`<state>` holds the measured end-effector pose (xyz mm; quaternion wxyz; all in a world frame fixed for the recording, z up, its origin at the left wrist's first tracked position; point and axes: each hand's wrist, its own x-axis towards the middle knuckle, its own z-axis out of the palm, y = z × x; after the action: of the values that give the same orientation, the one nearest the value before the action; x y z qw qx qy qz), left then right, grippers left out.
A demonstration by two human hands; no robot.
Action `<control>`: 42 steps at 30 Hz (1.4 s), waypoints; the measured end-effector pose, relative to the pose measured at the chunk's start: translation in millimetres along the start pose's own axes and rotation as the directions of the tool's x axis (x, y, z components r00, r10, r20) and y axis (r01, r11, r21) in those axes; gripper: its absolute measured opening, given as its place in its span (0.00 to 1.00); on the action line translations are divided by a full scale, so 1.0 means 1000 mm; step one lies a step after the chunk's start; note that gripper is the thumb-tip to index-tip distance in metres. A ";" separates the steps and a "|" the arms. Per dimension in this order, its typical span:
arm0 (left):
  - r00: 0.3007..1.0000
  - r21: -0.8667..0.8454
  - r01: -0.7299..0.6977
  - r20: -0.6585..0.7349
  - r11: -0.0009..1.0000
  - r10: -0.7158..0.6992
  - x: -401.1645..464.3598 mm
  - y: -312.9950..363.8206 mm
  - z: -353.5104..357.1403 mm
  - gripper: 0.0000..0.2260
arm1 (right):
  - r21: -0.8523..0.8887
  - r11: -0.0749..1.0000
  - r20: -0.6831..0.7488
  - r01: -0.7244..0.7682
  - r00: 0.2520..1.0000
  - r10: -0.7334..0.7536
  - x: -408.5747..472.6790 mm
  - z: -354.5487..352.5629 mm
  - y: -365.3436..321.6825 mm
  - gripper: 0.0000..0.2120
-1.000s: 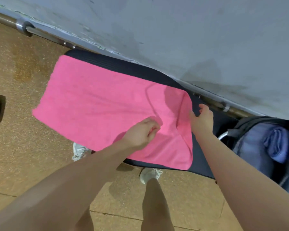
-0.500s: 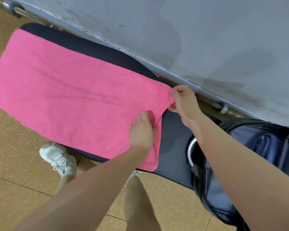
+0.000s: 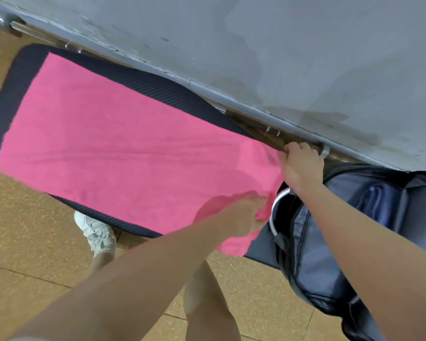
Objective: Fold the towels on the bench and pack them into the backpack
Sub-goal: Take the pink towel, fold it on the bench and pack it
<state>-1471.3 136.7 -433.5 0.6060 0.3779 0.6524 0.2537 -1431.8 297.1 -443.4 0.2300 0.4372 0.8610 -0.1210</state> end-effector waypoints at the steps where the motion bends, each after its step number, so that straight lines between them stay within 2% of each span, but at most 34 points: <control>1: 1.000 0.028 0.028 0.013 0.999 -0.028 -0.005 -0.003 -0.003 0.22 | -0.002 0.999 -0.027 0.040 0.999 -0.040 -0.007 -0.001 -0.010 0.15; 3: 0.995 0.046 0.095 -0.020 0.994 -0.095 -0.020 -0.012 -0.019 0.20 | 0.058 0.984 -0.061 0.170 0.984 -0.167 -0.020 -0.006 -0.039 0.18; 5: 0.979 -0.053 0.138 -0.145 0.989 -0.145 -0.042 -0.023 -0.045 0.15 | 0.076 0.946 -0.031 0.316 0.949 -0.314 -0.029 -0.011 -0.077 0.21; 7: 0.926 -0.146 0.201 -0.293 0.969 -0.236 -0.066 -0.038 -0.078 0.14 | 0.090 0.901 0.018 0.425 0.903 -0.429 -0.037 -0.015 -0.121 0.21; 9: 0.869 -0.154 0.271 -0.385 0.950 -0.310 -0.089 -0.058 -0.115 0.11 | 0.124 0.864 0.045 0.487 0.867 -0.496 -0.040 -0.016 -0.169 0.19; 13: 0.743 -0.182 0.337 -0.552 0.924 -0.379 -0.144 -0.107 -0.188 0.11 | 0.263 0.819 0.096 0.510 0.831 -0.548 -0.040 -0.022 -0.263 0.16; 16: 0.623 -0.164 0.410 -0.668 0.897 -0.407 -0.185 -0.150 -0.230 0.11 | 0.247 0.794 0.109 0.555 0.799 -0.592 -0.034 -0.027 -0.323 0.16; 20: 0.480 -0.153 0.540 -0.751 0.828 -0.452 -0.222 -0.208 -0.265 0.11 | 0.247 0.807 0.123 0.536 0.809 -0.575 -0.017 -0.020 -0.389 0.17; 26: 0.410 -0.111 0.676 -0.765 0.729 -0.496 -0.239 -0.259 -0.278 0.22 | 0.111 0.832 0.117 0.543 0.825 -0.553 0.015 0.008 -0.453 0.19; 29: 0.412 -0.105 0.685 -0.760 0.721 -0.502 -0.241 -0.268 -0.276 0.20 | 0.029 0.893 0.033 0.450 0.892 -0.451 0.026 0.013 -0.470 0.21; 32: 0.491 -0.083 0.660 -0.705 0.747 -0.512 -0.243 -0.273 -0.276 0.16 | 0.029 0.939 -0.002 0.342 0.940 -0.342 0.031 0.014 -0.483 0.17; 33: 0.525 -0.108 0.613 -0.685 0.783 -0.506 -0.245 -0.275 -0.279 0.15 | 0.040 0.943 0.001 0.329 0.944 -0.330 0.031 0.013 -0.486 0.15; 35: 0.589 -0.258 0.423 -0.651 0.869 -0.480 -0.255 -0.275 -0.289 0.11 | 0.011 0.943 0.000 0.332 0.943 -0.332 0.032 0.008 -0.490 0.11; 36: 0.619 -0.348 0.320 -0.627 0.881 -0.472 -0.262 -0.275 -0.297 0.10 | 0.004 0.941 -0.004 0.339 0.941 -0.339 0.032 0.004 -0.492 0.11; 38: 0.663 -0.431 0.227 -0.589 0.874 -0.462 -0.275 -0.274 -0.315 0.10 | 0.042 0.934 -0.039 0.356 0.934 -0.354 0.033 -0.008 -0.500 0.10; 41: 0.614 -0.477 0.180 -0.629 0.860 -0.477 -0.294 -0.274 -0.343 0.10 | 0.218 0.903 -0.062 0.371 0.928 -0.367 0.037 -0.027 -0.519 0.02; 42: 0.598 -0.497 0.166 -0.636 0.852 -0.488 -0.300 -0.275 -0.353 0.10 | 0.295 0.885 -0.062 0.360 0.932 -0.358 0.038 -0.032 -0.527 0.03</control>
<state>-1875.2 -219.5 -422.6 0.3845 -0.0158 0.8364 0.3903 -1886.5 27.1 -431.0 0.1317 0.3006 0.8990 -0.2899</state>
